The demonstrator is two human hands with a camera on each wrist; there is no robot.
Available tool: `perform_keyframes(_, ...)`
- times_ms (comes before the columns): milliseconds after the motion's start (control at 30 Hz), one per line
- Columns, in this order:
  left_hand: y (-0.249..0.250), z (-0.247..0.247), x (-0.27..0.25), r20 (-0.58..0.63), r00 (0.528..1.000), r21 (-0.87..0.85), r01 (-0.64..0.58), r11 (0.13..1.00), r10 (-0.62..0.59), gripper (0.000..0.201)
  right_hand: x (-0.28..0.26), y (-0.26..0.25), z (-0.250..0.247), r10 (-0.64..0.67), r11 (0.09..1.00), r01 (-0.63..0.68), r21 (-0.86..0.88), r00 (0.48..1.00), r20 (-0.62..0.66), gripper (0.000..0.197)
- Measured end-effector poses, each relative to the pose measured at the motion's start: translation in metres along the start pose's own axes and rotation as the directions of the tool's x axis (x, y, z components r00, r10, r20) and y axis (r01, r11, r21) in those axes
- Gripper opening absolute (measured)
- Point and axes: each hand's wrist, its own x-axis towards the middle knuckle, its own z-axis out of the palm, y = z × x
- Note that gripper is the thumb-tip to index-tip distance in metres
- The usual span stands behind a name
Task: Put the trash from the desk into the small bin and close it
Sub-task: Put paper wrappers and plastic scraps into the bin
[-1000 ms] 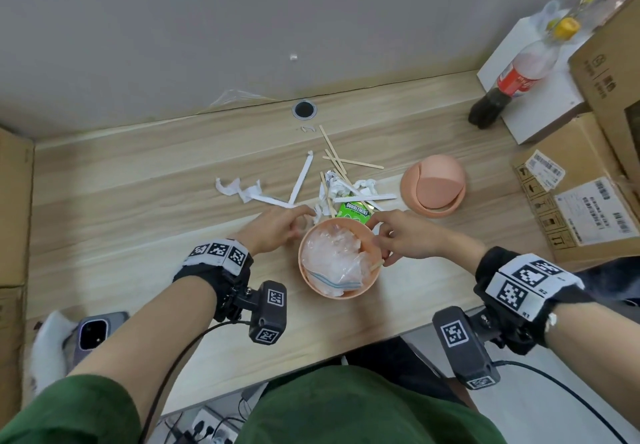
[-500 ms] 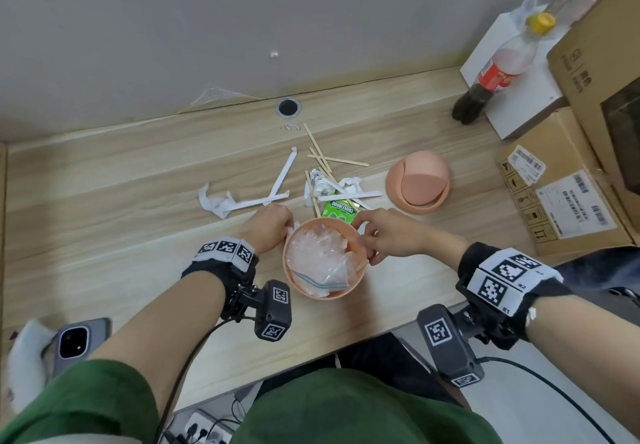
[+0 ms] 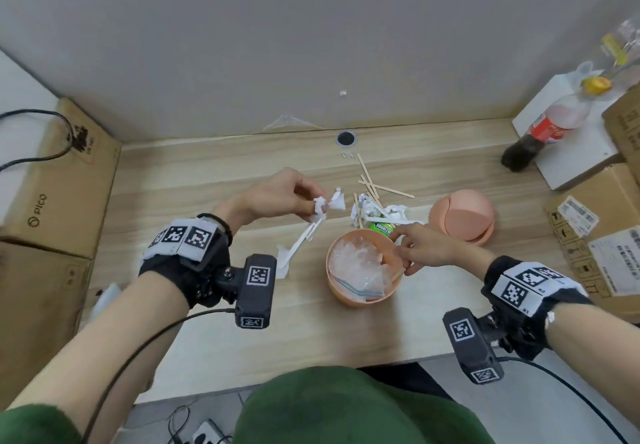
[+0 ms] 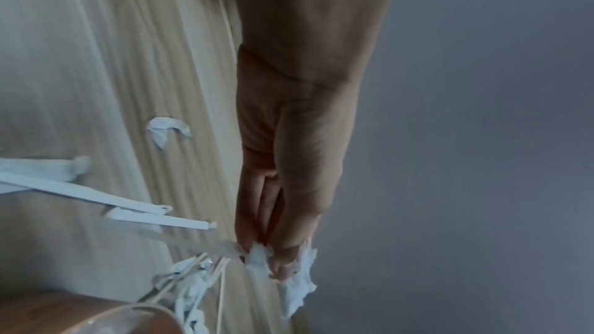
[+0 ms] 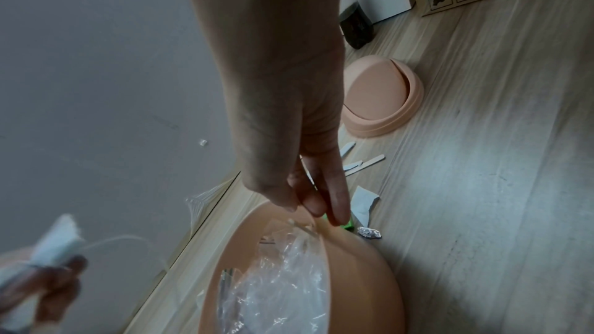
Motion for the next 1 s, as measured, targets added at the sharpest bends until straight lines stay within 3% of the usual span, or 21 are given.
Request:
perform_keyframes(67,0.015,0.001,-0.005,0.010,0.999,-0.023,-0.035,0.999,0.035,0.013,0.000,-0.001,0.000,0.006,1.000,-0.006,-0.016,1.000,-0.003,0.030)
perform_keyframes(167,0.023,0.020,-0.003,0.132,0.990,0.050,-0.062,0.997,0.054,0.019,-0.001,-0.001,0.001,0.018,1.000,-0.018,0.013,1.000,-0.009,0.031)
perform_keyframes(300,0.007,0.068,0.024,0.360,0.933,0.337,-0.116,0.934,-0.013,0.018,-0.001,0.002,0.005,0.031,0.998,-0.031,0.062,0.999,-0.011,0.029)
perform_keyframes(400,-0.008,0.105,0.045,0.444,0.888,0.518,-0.145,0.843,-0.120,0.016,0.000,0.004,0.008,0.030,0.997,-0.029,0.075,0.999,-0.015,0.026)
perform_keyframes(533,-0.025,0.138,0.064,0.391,0.907,0.688,-0.174,0.705,-0.157,0.010,-0.003,0.005,0.011,0.002,0.999,0.000,0.048,0.999,-0.040,0.019)
perform_keyframes(833,-0.051,0.158,0.080,0.206,0.961,0.734,-0.027,0.678,-0.185,0.016,-0.002,0.010,0.016,0.032,0.995,-0.020,0.100,0.993,-0.113,0.008)
perform_keyframes(933,-0.038,0.154,0.078,0.282,0.941,0.710,-0.075,0.700,-0.185,0.016,-0.002,0.007,0.014,0.039,0.993,-0.025,0.112,0.991,-0.127,0.008)
perform_keyframes(1000,-0.024,0.142,0.075,0.405,0.888,0.700,-0.149,0.699,-0.217,0.031,-0.003,0.006,0.011,0.045,0.995,-0.034,0.091,0.991,-0.128,0.008)
